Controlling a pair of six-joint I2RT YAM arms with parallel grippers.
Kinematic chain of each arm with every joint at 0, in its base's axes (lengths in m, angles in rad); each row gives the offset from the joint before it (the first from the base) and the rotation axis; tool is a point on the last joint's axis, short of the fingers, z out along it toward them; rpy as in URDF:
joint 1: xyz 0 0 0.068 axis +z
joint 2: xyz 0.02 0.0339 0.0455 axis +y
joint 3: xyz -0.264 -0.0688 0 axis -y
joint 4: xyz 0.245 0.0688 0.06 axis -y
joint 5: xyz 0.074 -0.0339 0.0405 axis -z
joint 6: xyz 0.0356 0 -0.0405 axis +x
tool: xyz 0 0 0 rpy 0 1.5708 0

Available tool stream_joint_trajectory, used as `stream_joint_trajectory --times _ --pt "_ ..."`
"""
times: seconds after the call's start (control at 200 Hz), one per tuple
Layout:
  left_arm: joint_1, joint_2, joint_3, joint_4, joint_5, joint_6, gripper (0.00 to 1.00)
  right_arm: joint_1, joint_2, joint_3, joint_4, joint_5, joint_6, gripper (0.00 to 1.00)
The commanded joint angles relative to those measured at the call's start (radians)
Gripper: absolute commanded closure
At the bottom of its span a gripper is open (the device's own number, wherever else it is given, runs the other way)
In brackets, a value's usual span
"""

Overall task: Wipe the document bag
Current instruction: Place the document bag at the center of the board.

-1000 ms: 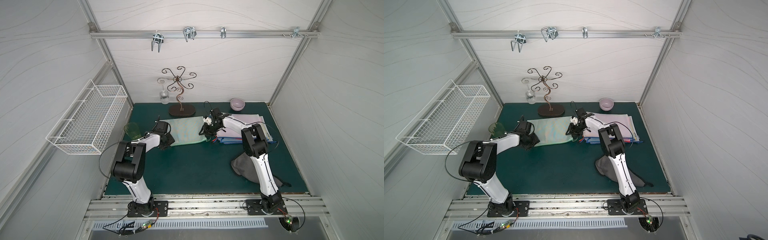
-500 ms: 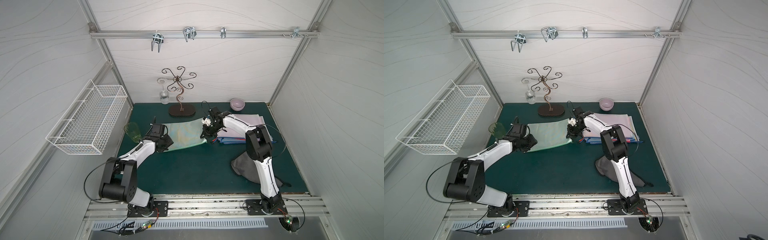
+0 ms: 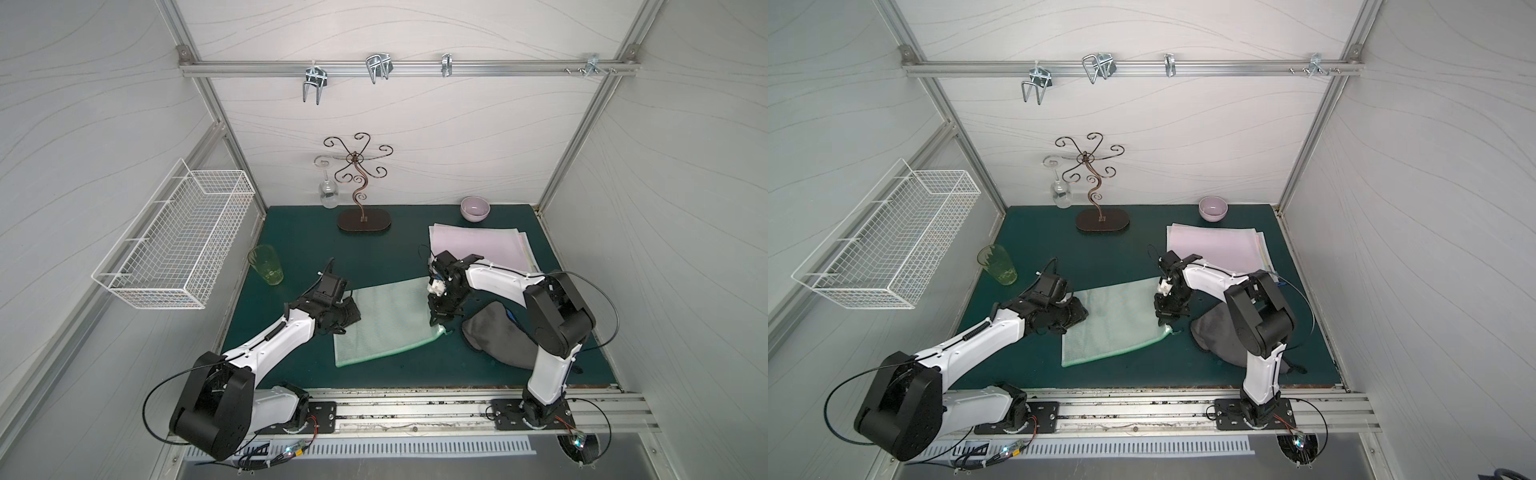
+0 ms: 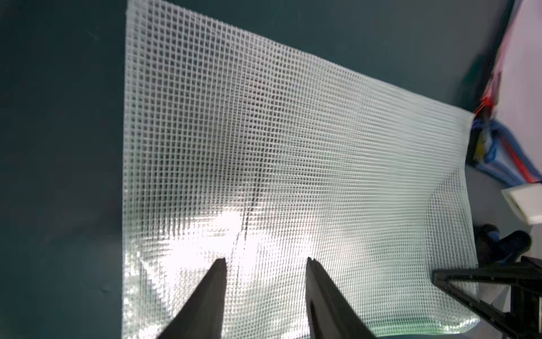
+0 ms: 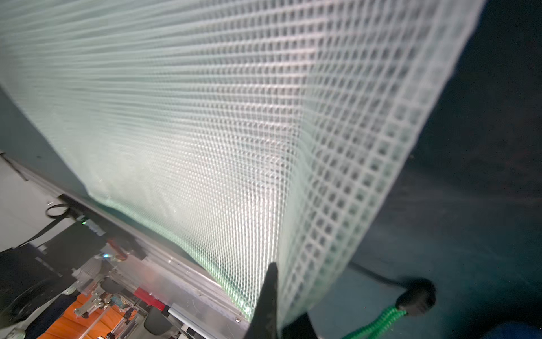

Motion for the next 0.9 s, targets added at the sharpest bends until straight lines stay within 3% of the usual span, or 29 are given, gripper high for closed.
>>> stream_joint_trajectory --times 0.0,0.23,0.35,0.525,0.55,0.59,0.705,0.895 --pt "-0.045 0.020 0.012 0.021 0.002 -0.021 0.54 0.009 -0.018 -0.016 0.063 0.065 0.059 1.00" --pt "-0.063 0.037 -0.039 0.002 -0.035 -0.035 0.56 0.013 -0.046 -0.060 0.035 0.115 0.055 1.00" --pt "-0.066 0.065 -0.059 0.004 -0.050 -0.052 0.58 0.015 -0.068 -0.056 0.006 0.119 0.031 0.53" --pt "-0.067 0.124 -0.058 -0.004 -0.055 -0.049 0.60 0.021 -0.161 0.006 -0.104 0.178 -0.021 0.19" --pt "-0.068 0.128 -0.057 -0.005 -0.057 -0.049 0.60 0.021 -0.178 0.015 -0.128 0.195 -0.024 0.08" --pt "-0.068 0.132 -0.058 -0.007 -0.059 -0.050 0.60 0.020 -0.203 0.026 -0.160 0.221 -0.029 0.02" --pt "-0.069 0.122 -0.065 -0.014 -0.067 -0.053 0.60 -0.008 -0.271 0.024 -0.251 0.311 -0.012 0.01" --pt "-0.069 0.071 -0.079 -0.043 -0.090 -0.052 0.60 -0.168 -0.372 -0.099 -0.265 0.393 0.040 0.01"
